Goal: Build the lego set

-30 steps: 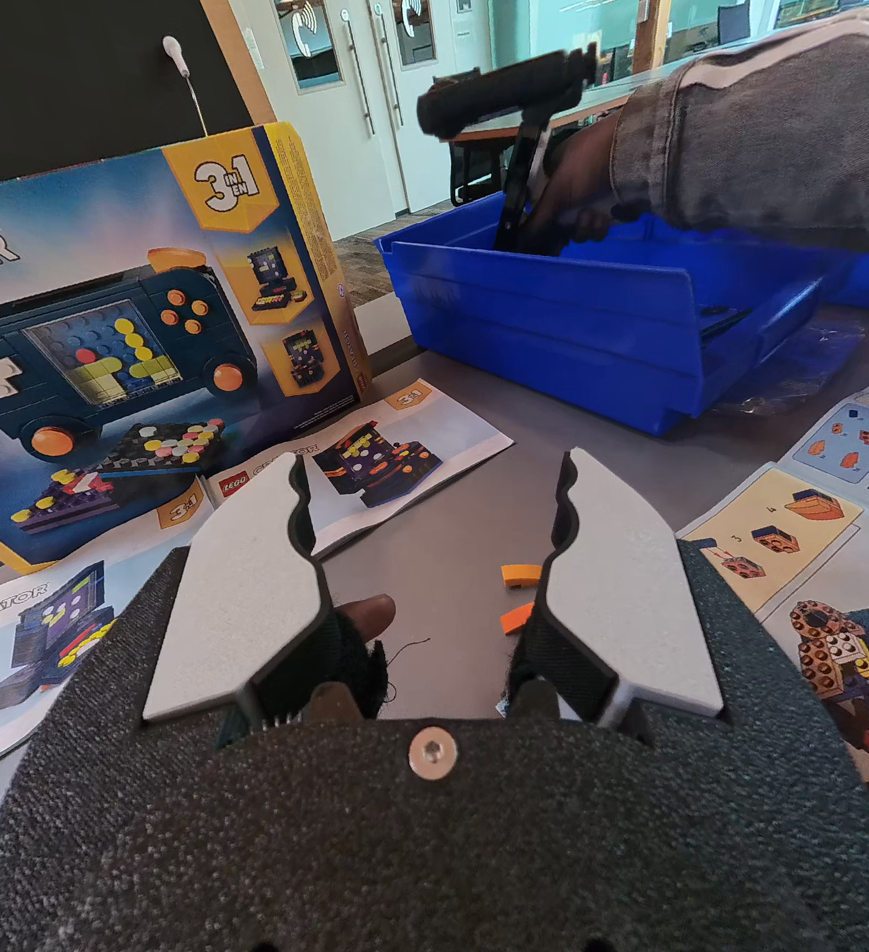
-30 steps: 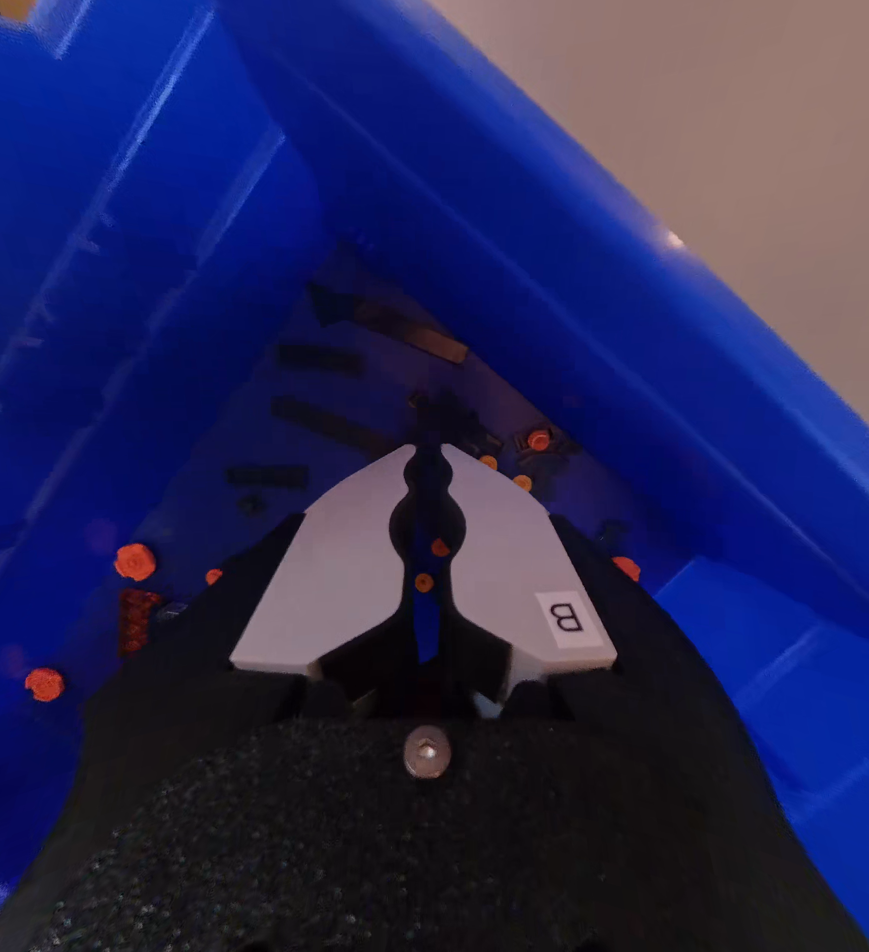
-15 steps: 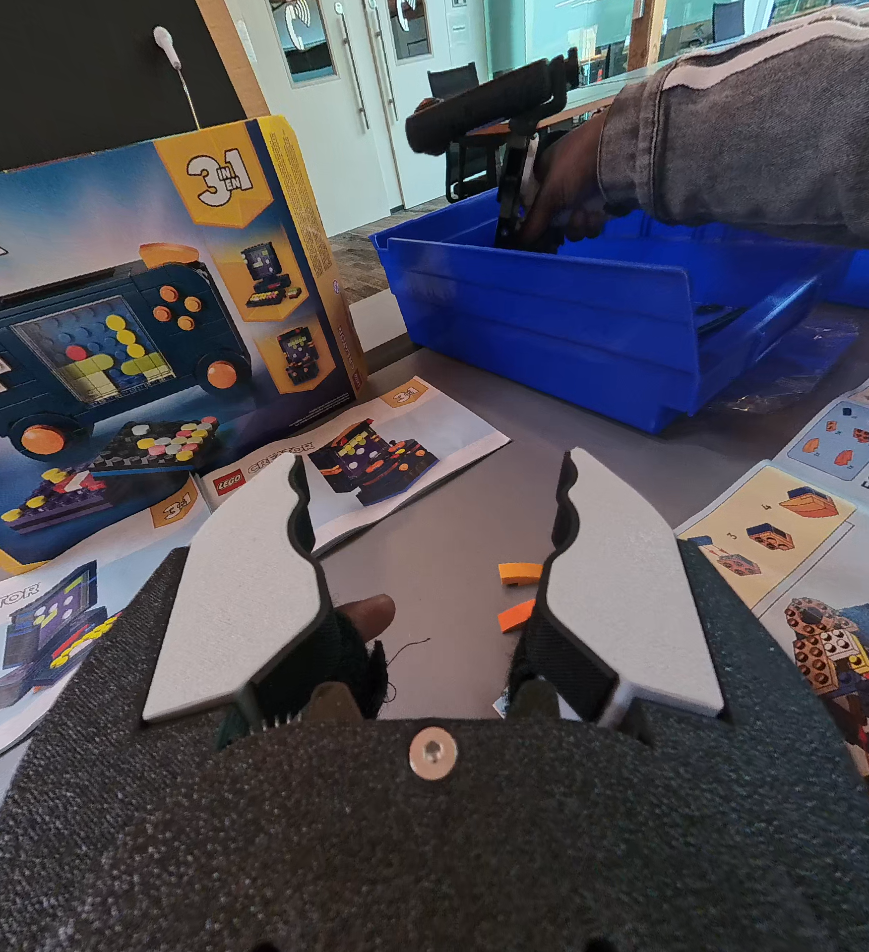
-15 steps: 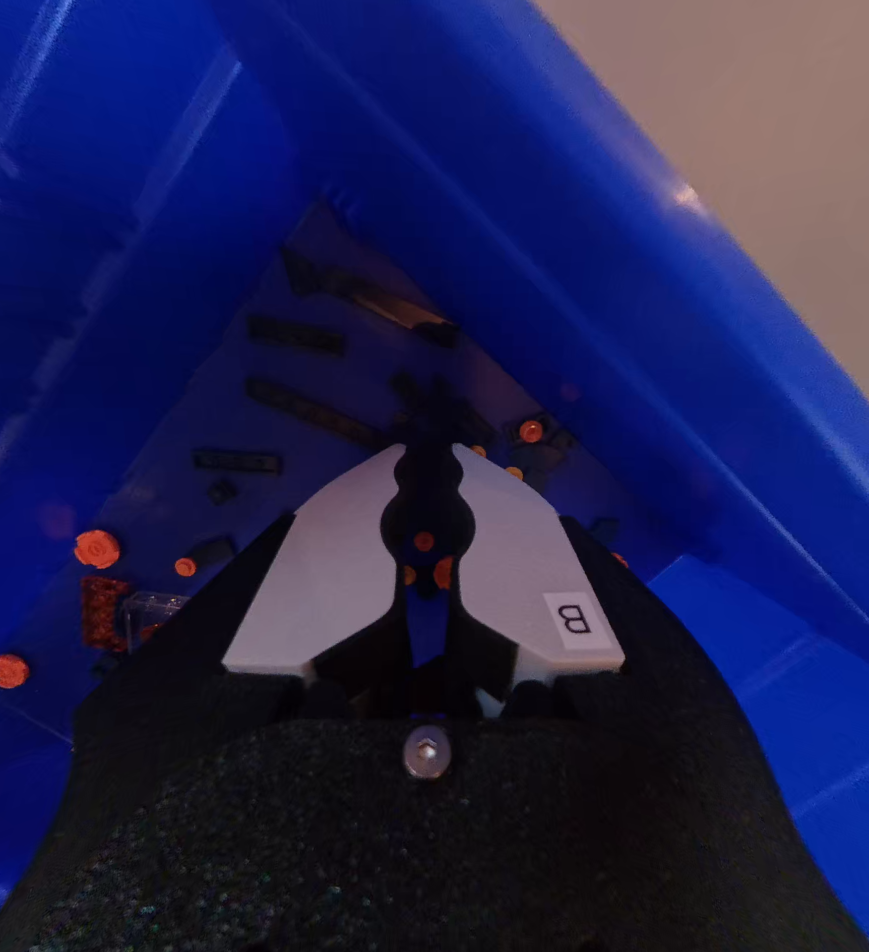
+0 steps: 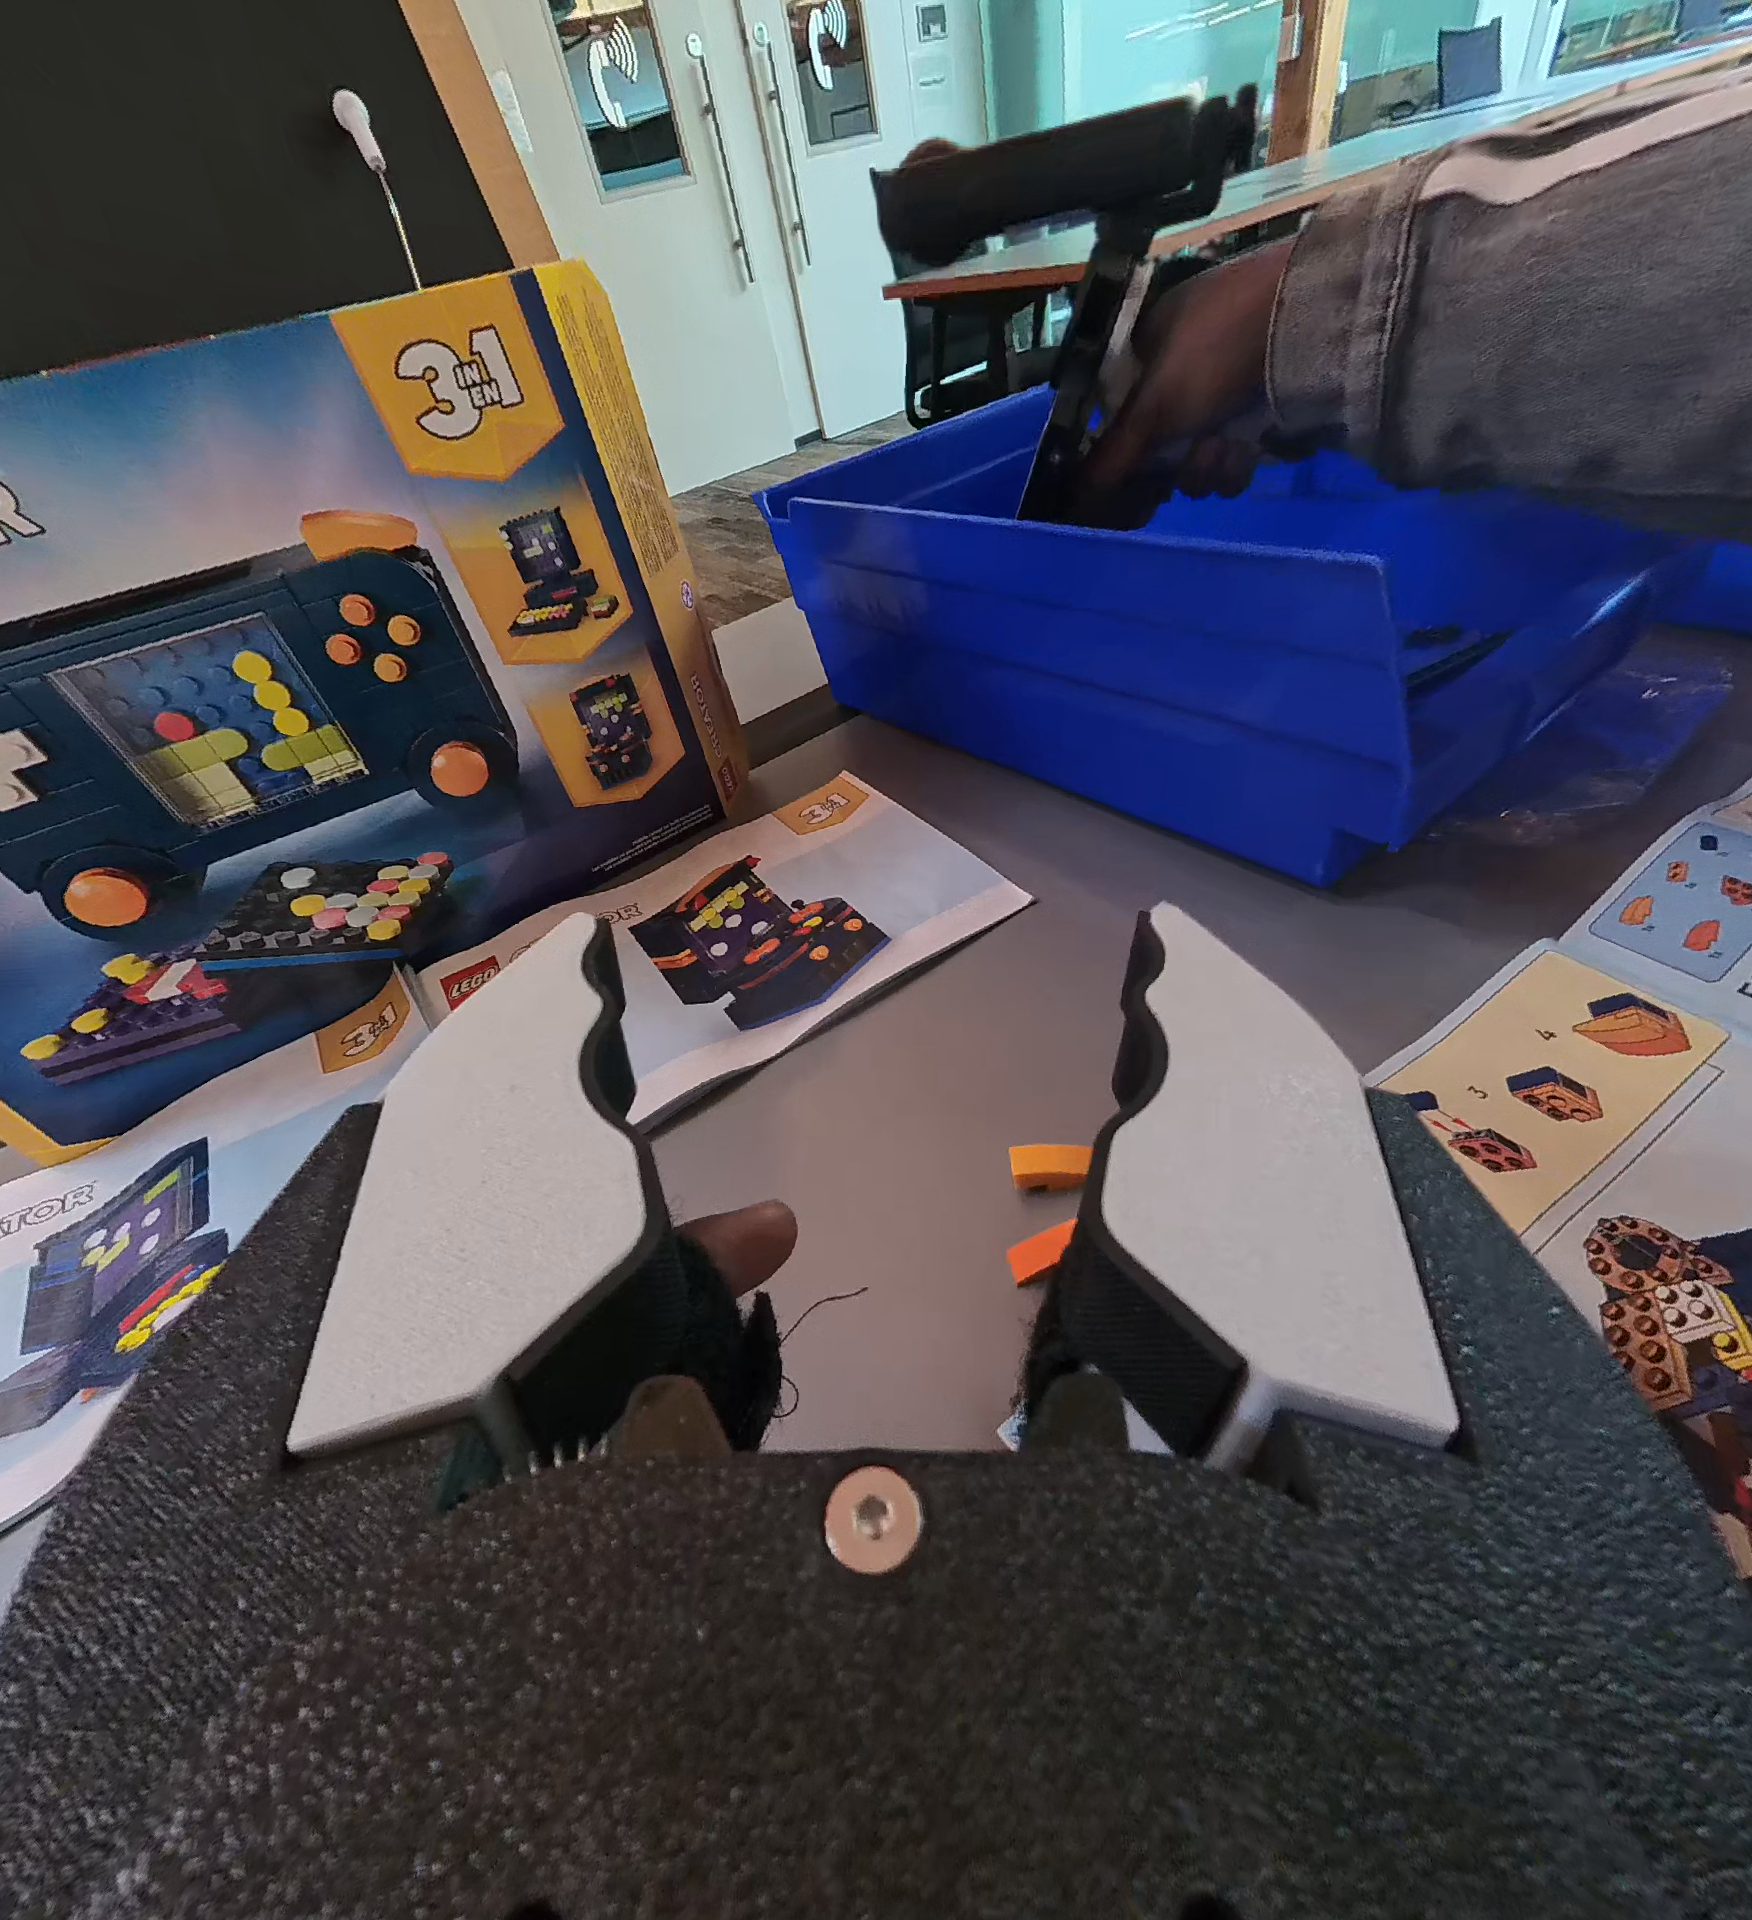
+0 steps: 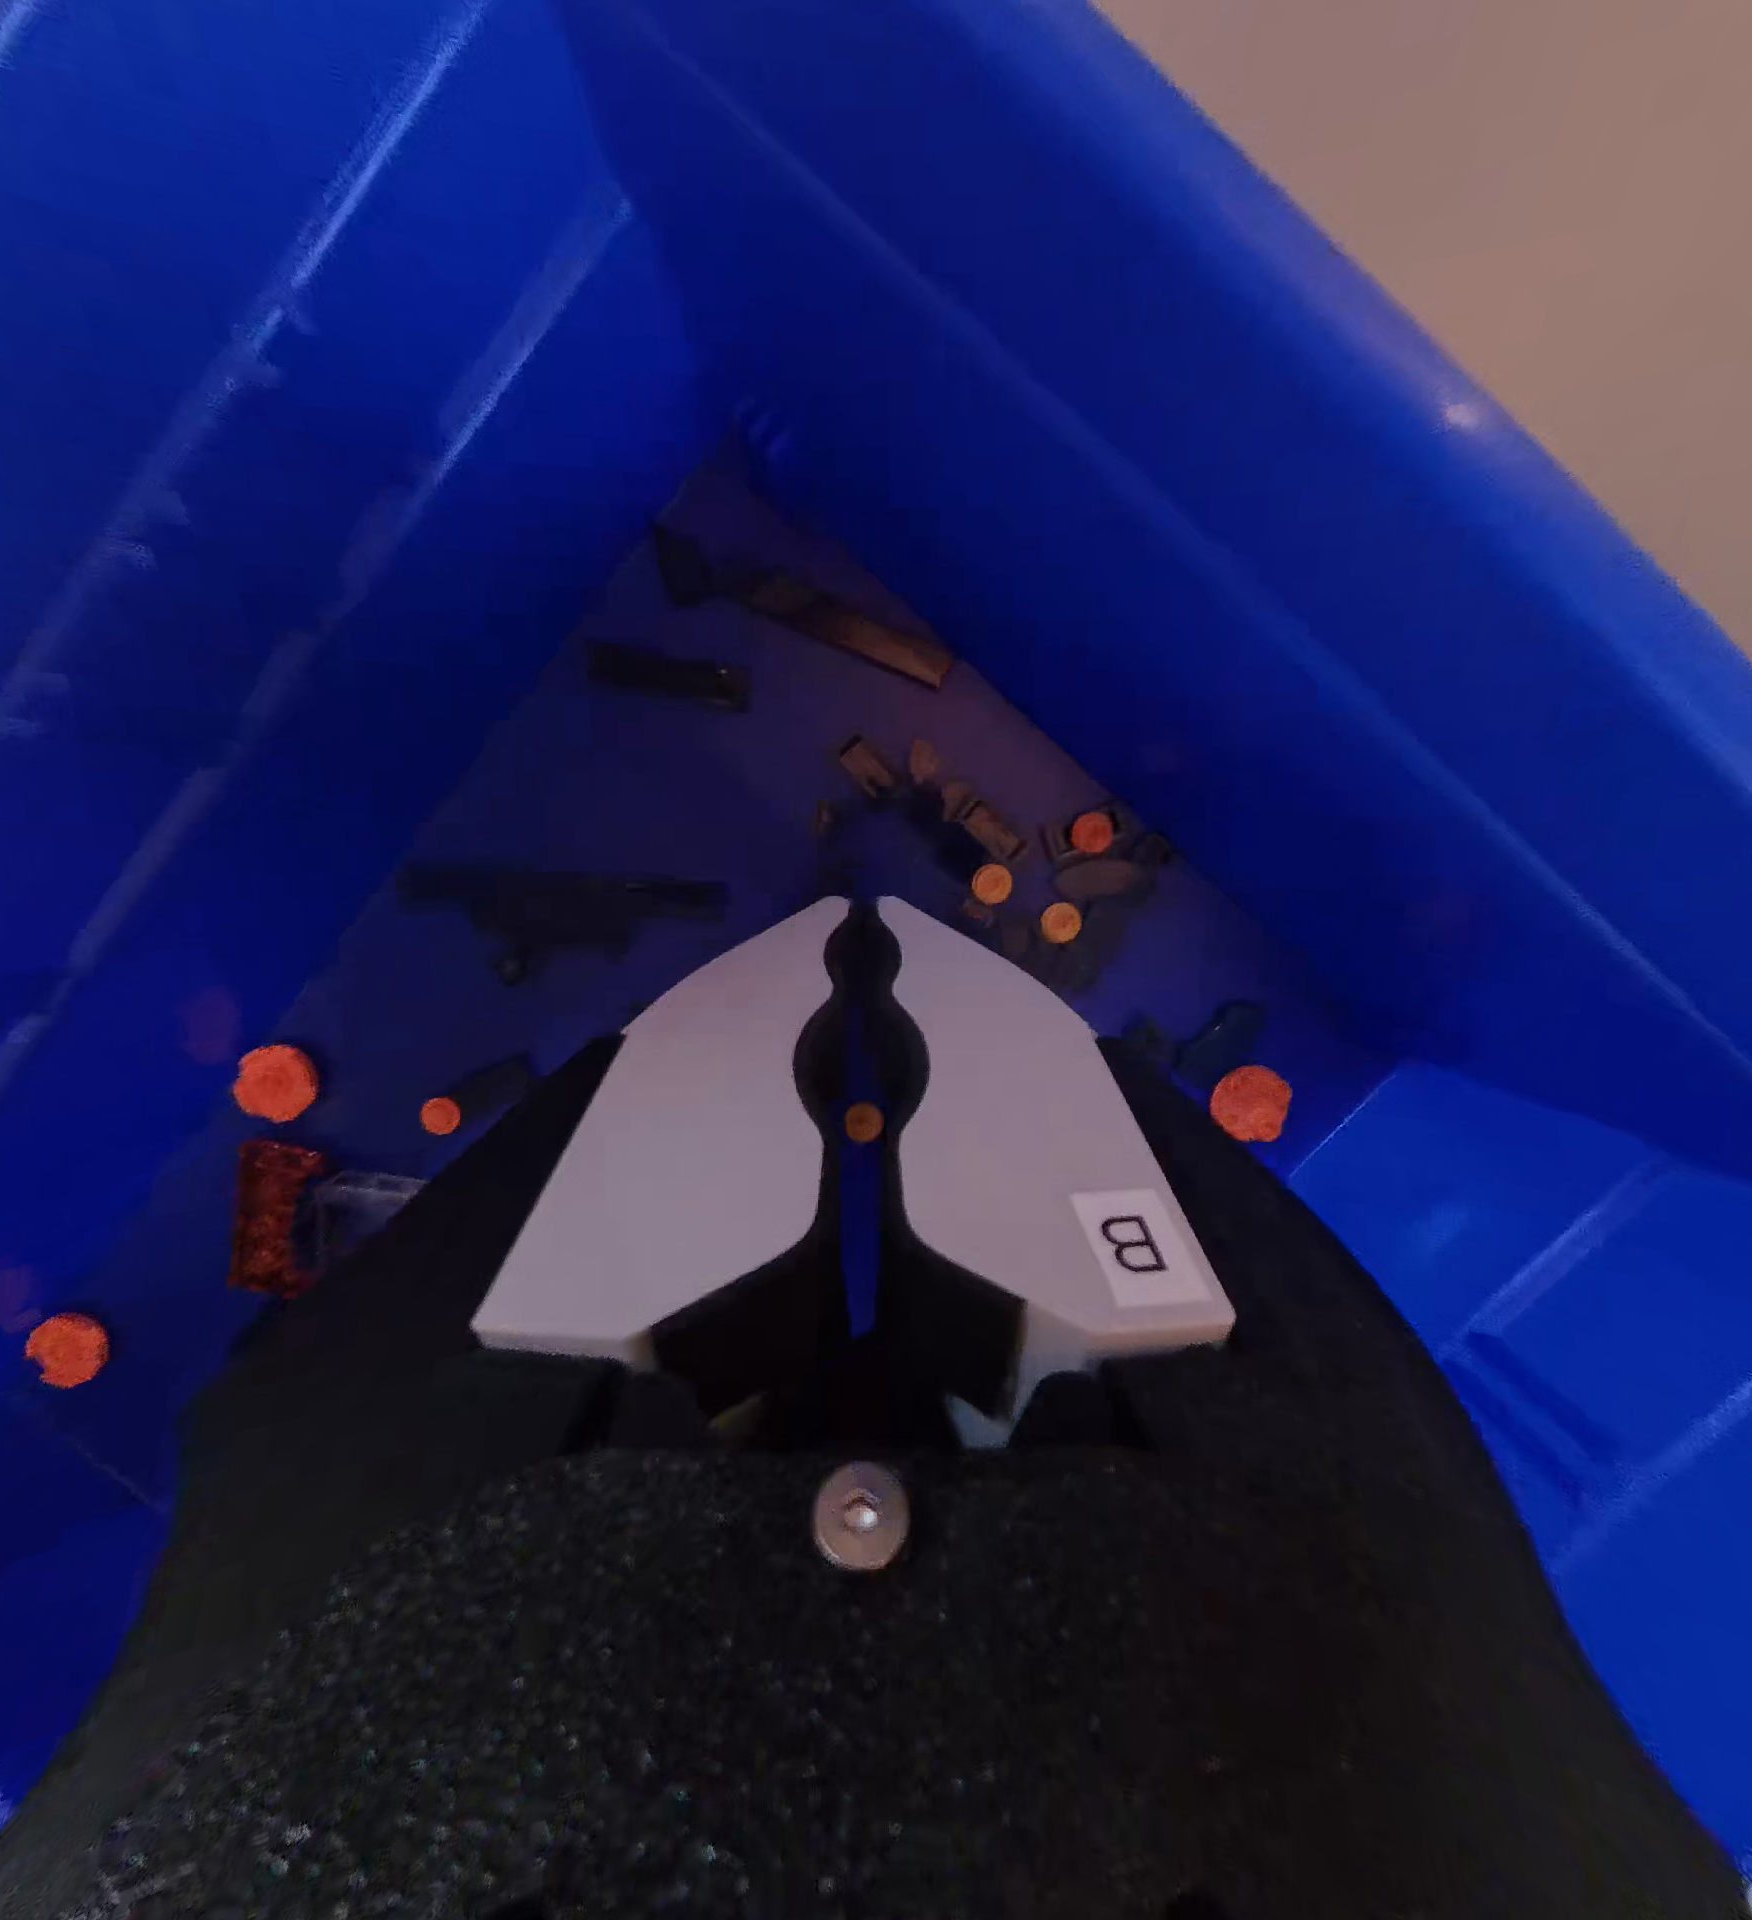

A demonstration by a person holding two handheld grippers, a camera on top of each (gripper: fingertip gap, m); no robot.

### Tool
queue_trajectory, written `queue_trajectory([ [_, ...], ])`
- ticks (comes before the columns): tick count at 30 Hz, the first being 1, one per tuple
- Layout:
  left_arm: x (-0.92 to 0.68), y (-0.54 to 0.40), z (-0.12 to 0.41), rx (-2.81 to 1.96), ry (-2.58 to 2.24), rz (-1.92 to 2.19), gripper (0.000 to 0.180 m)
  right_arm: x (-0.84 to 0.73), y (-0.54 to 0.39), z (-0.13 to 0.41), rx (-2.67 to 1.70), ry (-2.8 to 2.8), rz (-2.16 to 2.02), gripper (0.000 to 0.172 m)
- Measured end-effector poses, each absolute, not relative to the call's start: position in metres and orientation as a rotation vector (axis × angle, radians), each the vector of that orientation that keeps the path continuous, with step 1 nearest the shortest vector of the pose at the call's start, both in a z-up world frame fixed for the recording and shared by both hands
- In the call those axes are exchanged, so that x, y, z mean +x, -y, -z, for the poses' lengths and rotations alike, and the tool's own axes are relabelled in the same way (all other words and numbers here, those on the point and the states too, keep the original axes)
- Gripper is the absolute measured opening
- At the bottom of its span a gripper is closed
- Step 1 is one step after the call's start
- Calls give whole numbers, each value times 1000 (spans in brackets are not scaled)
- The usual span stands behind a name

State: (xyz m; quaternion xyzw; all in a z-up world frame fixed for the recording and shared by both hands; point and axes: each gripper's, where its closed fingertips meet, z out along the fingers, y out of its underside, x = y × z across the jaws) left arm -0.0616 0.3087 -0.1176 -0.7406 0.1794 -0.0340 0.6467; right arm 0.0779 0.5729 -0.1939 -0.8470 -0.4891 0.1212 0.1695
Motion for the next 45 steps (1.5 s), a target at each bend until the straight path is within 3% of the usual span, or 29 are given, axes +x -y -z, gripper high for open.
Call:
queue_trajectory([
  [16, -60, -309, 118, -1678, -415, 77, 92, 69, -559, 150, -2356, 1098, -842, 0],
  [29, -60, -311, 121, -1687, -419, 82, 92, 74, -572, 208, -2419, 1372, -365, 18],
  [34, -58, -311, 120, -1688, -420, 99, 92, 74, -572, 210, -2366, 1458, -244, 17],
  [36, -57, -311, 121, -1688, -422, 99, 92, 72, -568, 211, -2334, 1502, -203, 8],
  [45, -60, -312, 118, -1674, -424, 63, 92, 75, -564, 209, -2370, 1398, -219, 8],
])
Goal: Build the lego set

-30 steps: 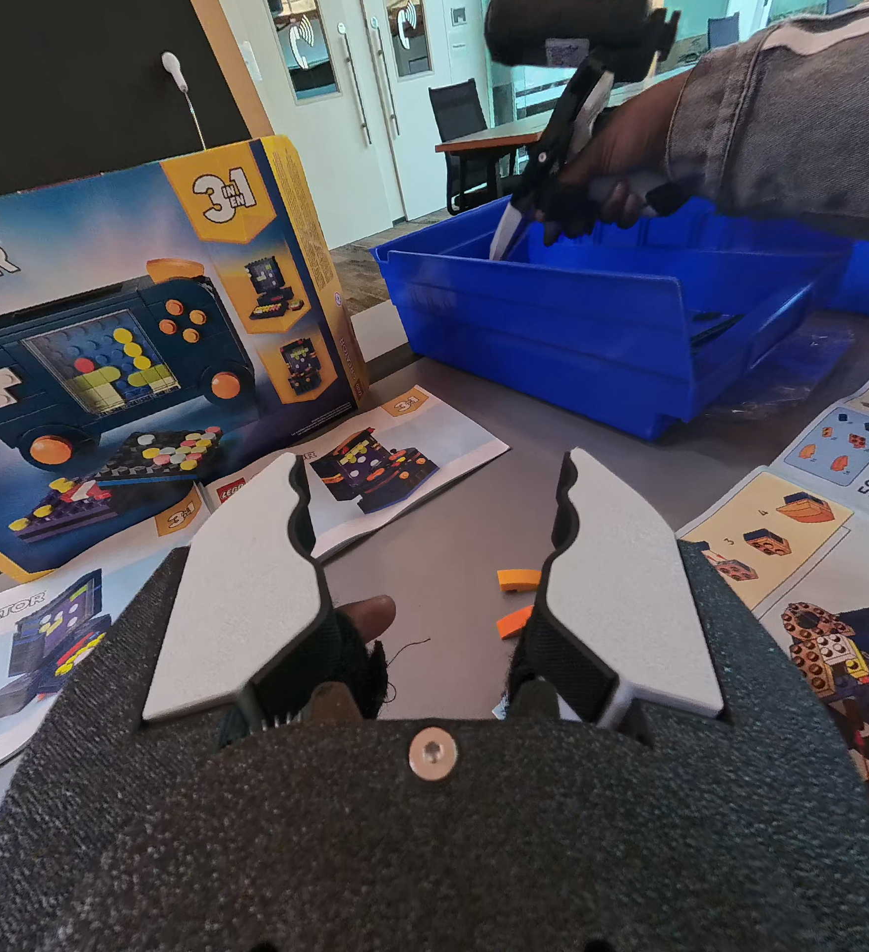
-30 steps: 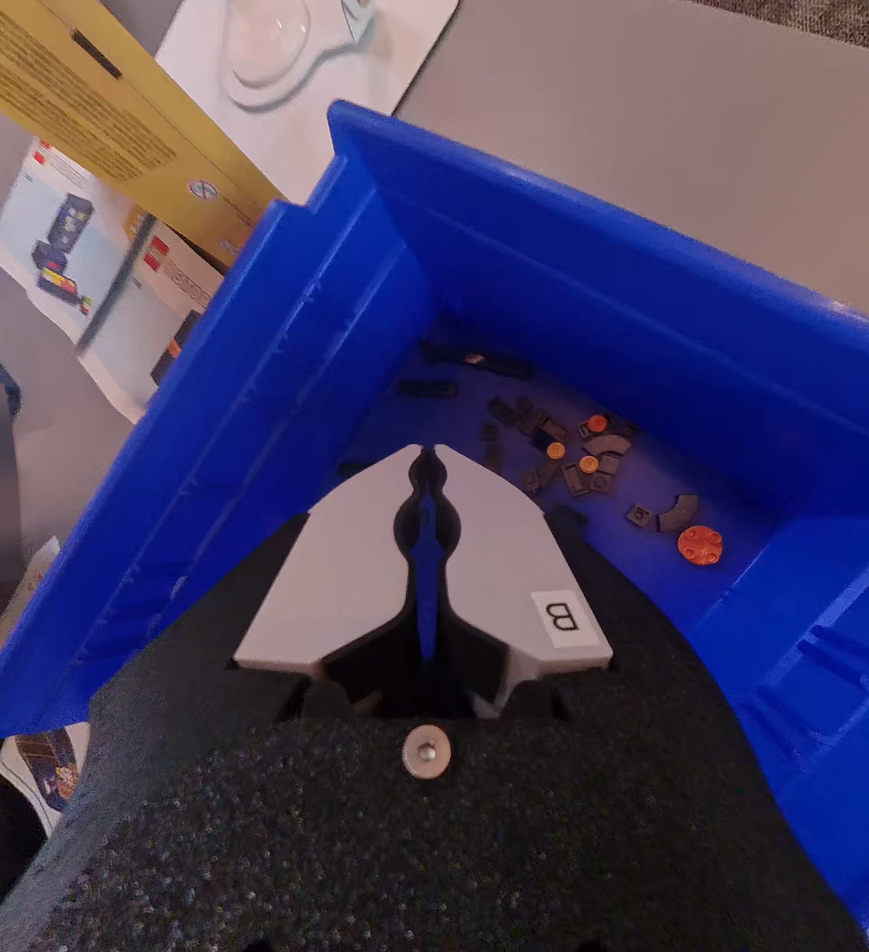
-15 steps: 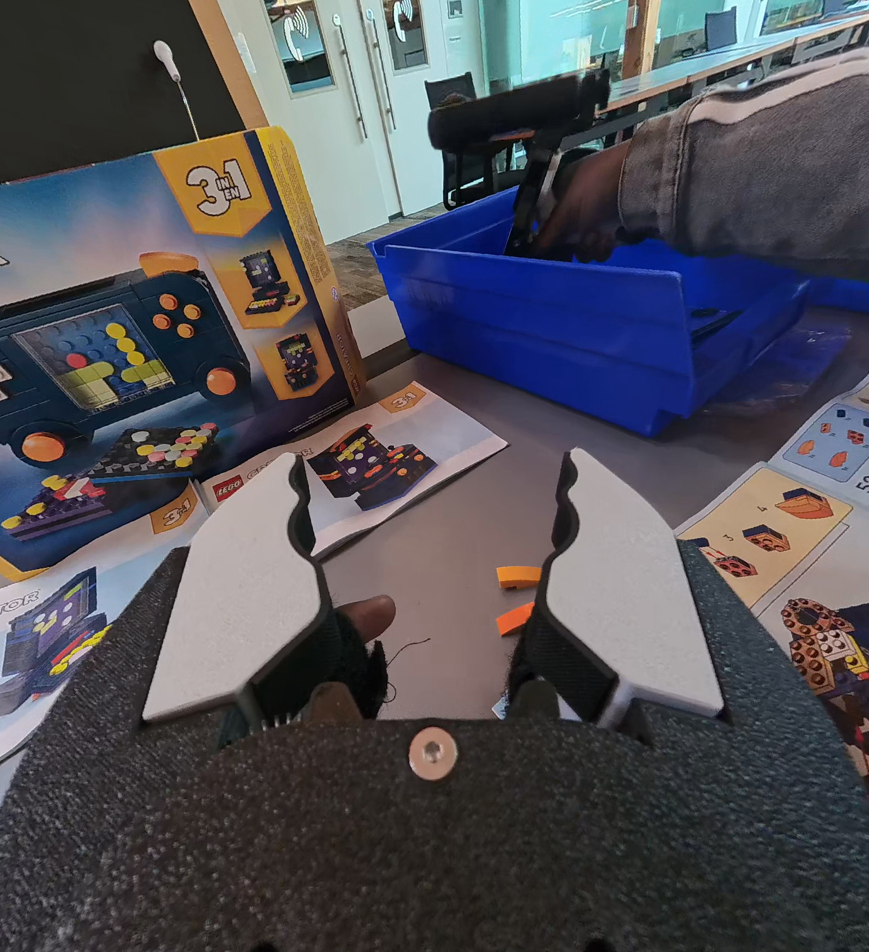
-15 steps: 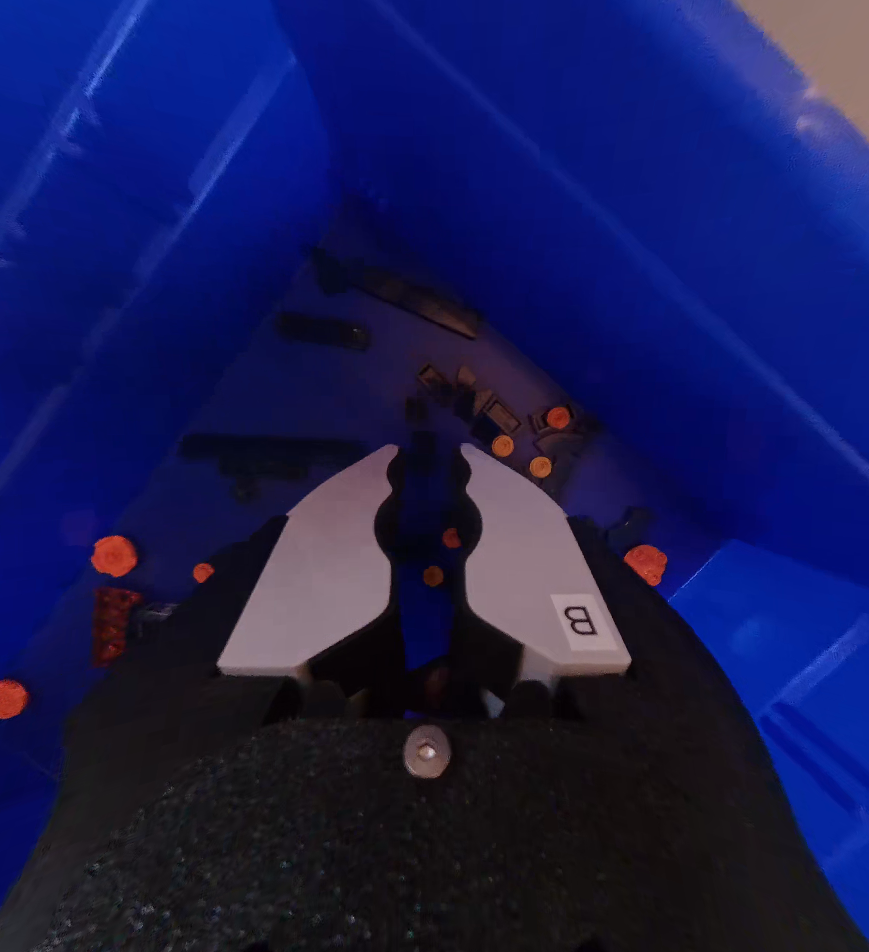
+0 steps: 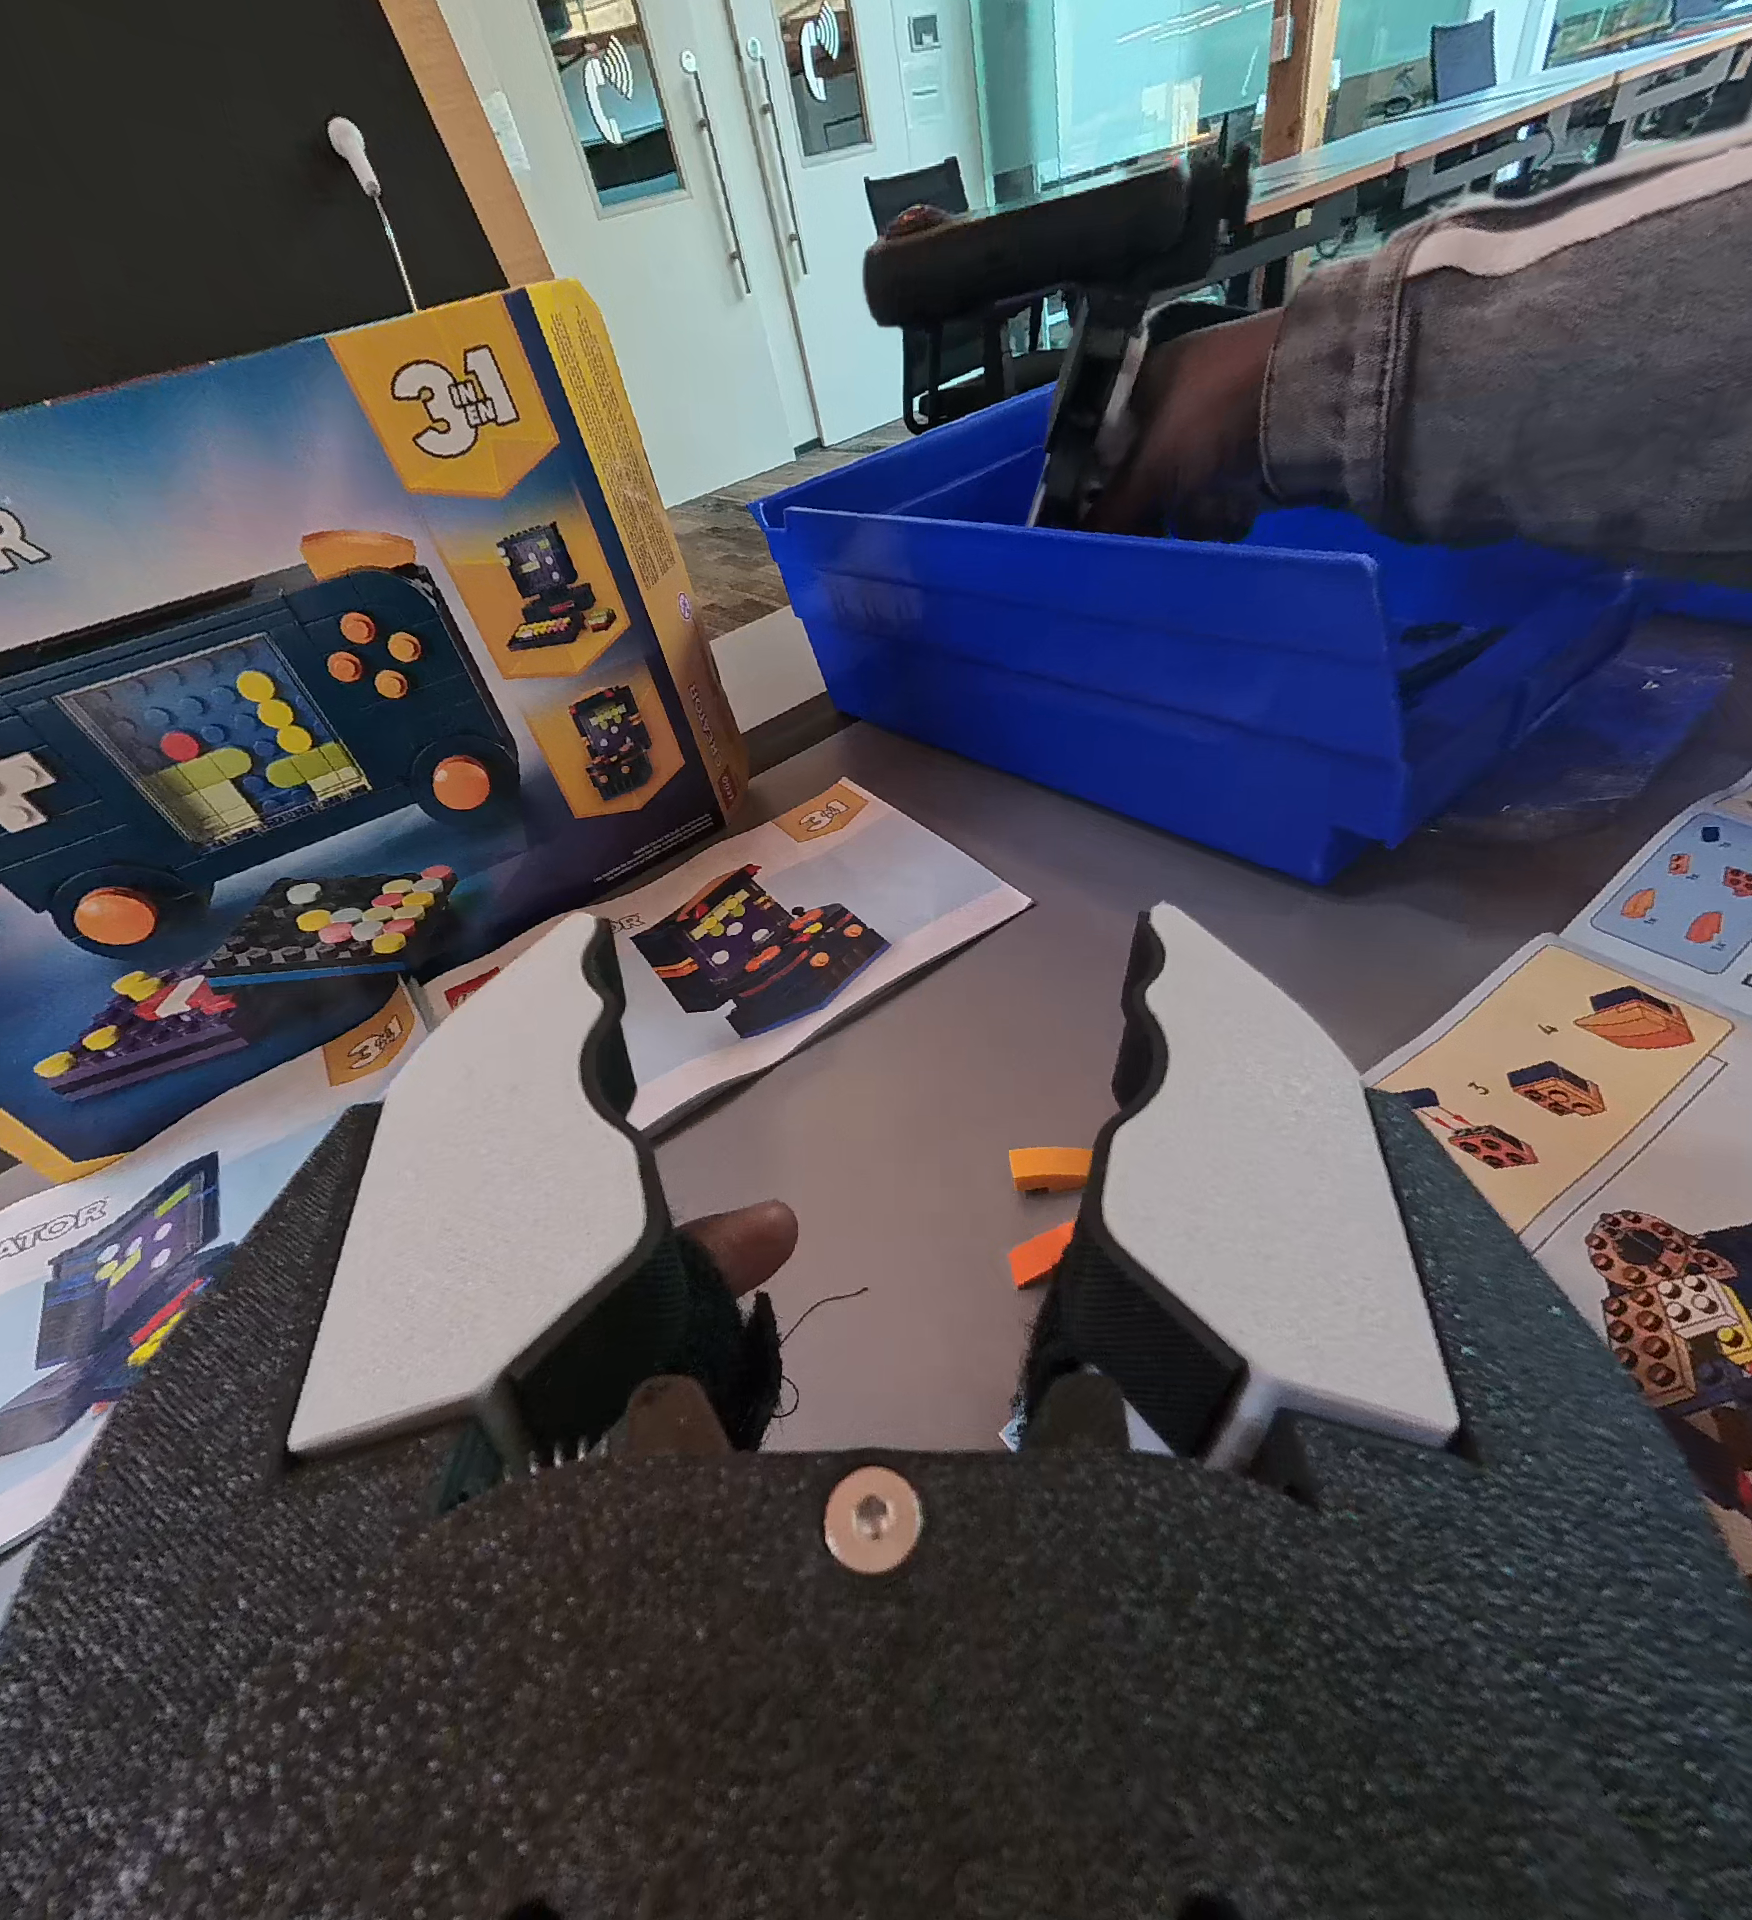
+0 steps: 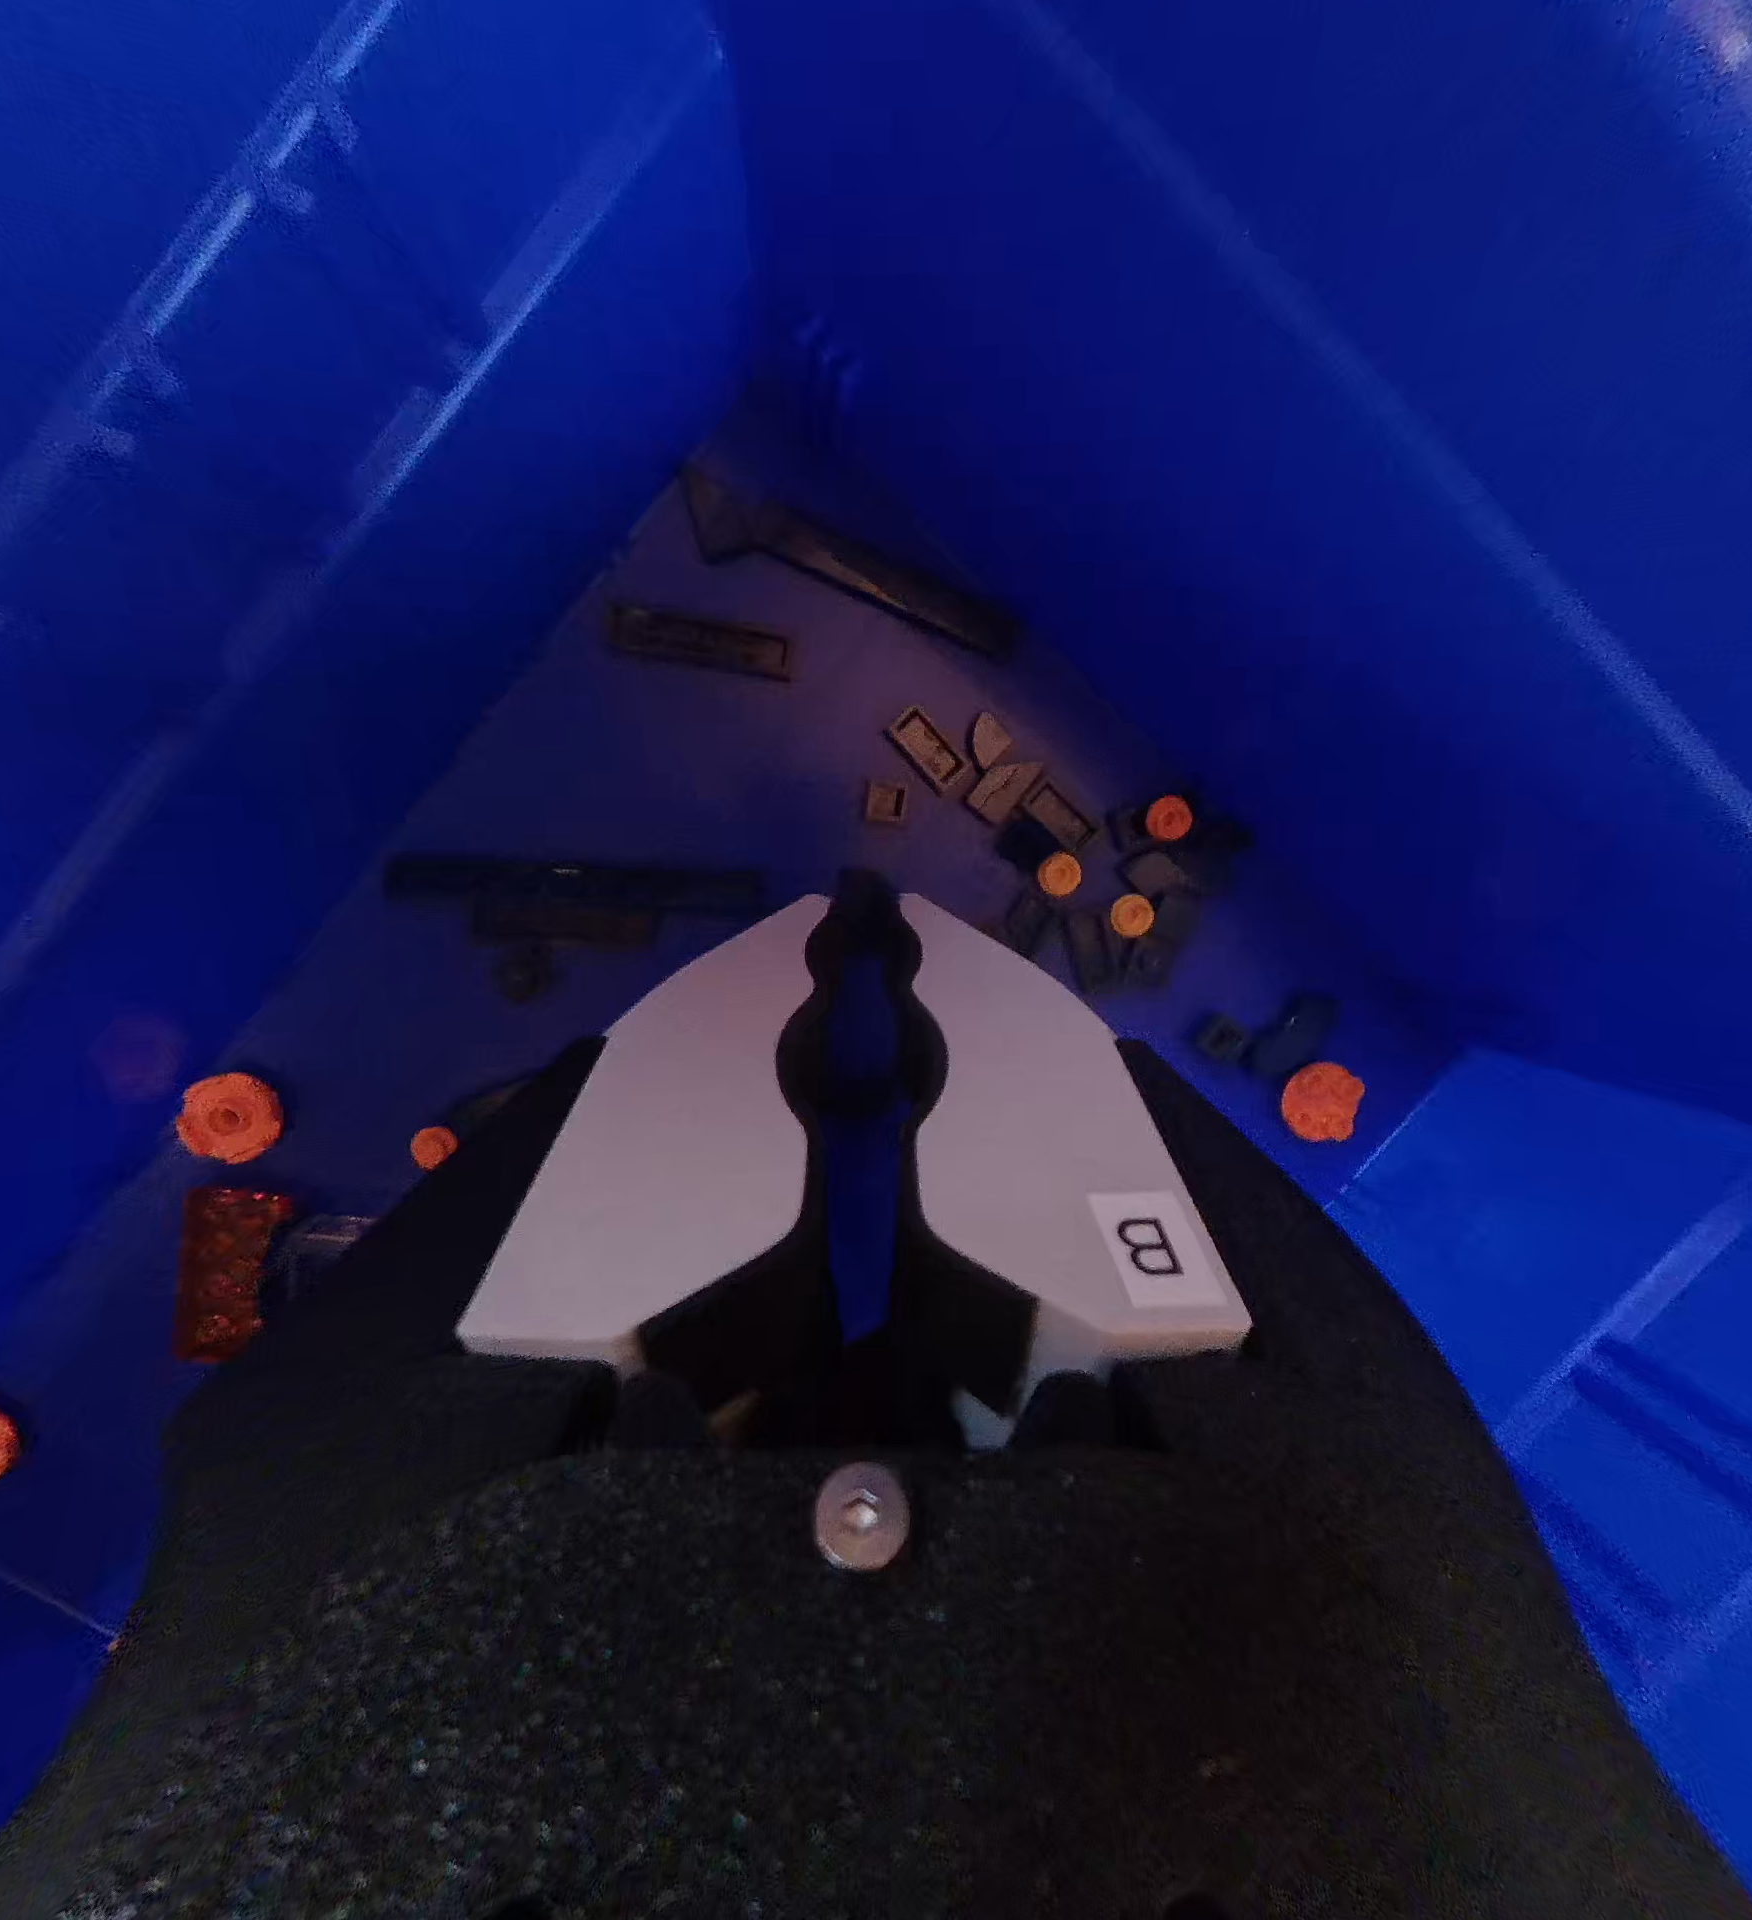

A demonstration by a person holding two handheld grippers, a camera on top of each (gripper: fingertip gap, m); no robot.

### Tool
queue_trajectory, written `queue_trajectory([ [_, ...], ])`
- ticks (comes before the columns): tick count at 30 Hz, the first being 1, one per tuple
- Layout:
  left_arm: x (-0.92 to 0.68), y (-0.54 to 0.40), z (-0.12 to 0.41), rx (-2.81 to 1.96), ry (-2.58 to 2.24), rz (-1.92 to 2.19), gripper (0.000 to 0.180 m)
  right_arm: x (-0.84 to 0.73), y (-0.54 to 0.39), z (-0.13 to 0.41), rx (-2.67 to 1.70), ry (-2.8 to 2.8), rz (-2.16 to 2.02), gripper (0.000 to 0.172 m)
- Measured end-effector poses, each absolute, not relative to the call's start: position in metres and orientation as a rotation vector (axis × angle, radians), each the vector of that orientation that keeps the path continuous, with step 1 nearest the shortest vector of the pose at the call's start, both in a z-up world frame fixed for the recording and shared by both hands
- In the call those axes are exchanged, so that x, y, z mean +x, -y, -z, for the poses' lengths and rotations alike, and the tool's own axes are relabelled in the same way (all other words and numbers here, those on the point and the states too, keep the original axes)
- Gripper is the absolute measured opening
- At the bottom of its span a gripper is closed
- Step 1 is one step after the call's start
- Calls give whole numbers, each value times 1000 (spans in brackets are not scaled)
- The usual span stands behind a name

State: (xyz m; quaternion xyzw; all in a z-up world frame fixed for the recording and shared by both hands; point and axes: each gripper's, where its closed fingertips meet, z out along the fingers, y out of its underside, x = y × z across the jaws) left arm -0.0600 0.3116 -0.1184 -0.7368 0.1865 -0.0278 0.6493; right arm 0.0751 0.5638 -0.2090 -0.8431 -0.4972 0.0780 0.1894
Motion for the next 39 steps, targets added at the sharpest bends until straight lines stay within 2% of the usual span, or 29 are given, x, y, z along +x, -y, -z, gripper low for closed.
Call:
queue_trajectory([
  [5, -62, -312, 115, -1664, -393, 85, 92, 80, -550, 178, -2295, 1292, -242, 8],
  [10, -75, -312, 103, -1623, -283, 113, 91, 71, -510, 103, -2114, 1153, -430, 7],
  [14, -117, -306, 70, -1458, 13, 151, 86, 43, -439, 33, -1882, 1150, -709, 7],
  [17, -151, -298, 54, -1375, 198, 207, 84, 17, -372, 12, -1765, 1278, -820, 7],
  [19, -165, -294, 50, -1349, 244, 196, 83, -2, -333, 23, -1747, 1397, -842, 7],
  [22, -170, -293, 48, -1343, 250, 180, 82, -30, -299, 71, -1823, 1564, -769, 7],
  [25, -166, -293, 49, -1345, 245, 198, 81, -49, -295, 132, -1970, 1681, -591, 7],
  [28, -164, -292, 46, -1337, 220, 175, 81, -58, -305, 170, -2075, 1720, -428, 7],
  [39, -159, -294, 49, -1353, 197, 187, 80, -48, -320, 213, -2257, 1774, -237, 7],
])
